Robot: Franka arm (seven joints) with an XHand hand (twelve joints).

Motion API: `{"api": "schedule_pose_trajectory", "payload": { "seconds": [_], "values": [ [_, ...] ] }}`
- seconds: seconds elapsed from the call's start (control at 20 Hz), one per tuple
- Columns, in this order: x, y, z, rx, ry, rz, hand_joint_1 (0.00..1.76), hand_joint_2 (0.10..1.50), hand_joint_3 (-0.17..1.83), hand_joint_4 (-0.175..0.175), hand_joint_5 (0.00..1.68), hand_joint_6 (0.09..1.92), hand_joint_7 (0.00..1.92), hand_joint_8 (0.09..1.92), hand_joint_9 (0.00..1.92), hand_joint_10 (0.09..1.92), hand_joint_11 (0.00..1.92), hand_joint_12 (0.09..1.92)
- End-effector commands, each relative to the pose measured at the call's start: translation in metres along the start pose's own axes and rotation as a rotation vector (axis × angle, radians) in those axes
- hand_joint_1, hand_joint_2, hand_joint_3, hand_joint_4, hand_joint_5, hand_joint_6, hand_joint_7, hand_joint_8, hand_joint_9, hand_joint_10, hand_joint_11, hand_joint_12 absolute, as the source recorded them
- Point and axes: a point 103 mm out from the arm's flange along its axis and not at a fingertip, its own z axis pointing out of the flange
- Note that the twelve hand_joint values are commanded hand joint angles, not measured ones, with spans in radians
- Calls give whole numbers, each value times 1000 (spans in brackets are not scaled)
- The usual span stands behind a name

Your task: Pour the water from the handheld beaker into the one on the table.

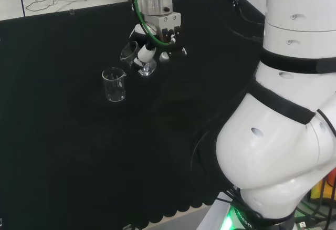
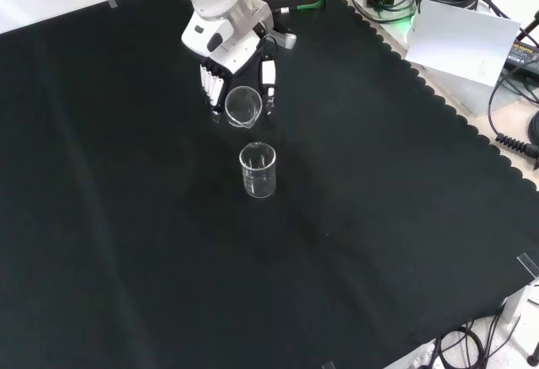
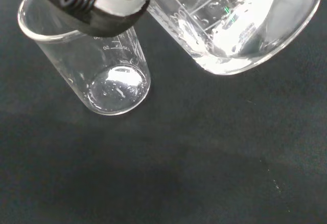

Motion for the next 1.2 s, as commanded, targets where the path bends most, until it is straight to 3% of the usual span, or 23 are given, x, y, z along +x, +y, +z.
{"api": "schedule_pose_trajectory", "payload": {
  "seconds": [0.05,0.25,1.2],
  "values": [
    [9,1,0,44,-79,4,1276,1113,-175,-67,1059,851,1256,733,1192,1008,1039,832],
    [13,1,-2,67,-140,14,1277,1112,-175,-71,1058,851,1259,731,1195,1006,1043,831],
    [27,2,-16,130,-287,64,1277,1112,-175,-71,1056,856,1262,724,1204,1002,1052,827]
  ]
}}
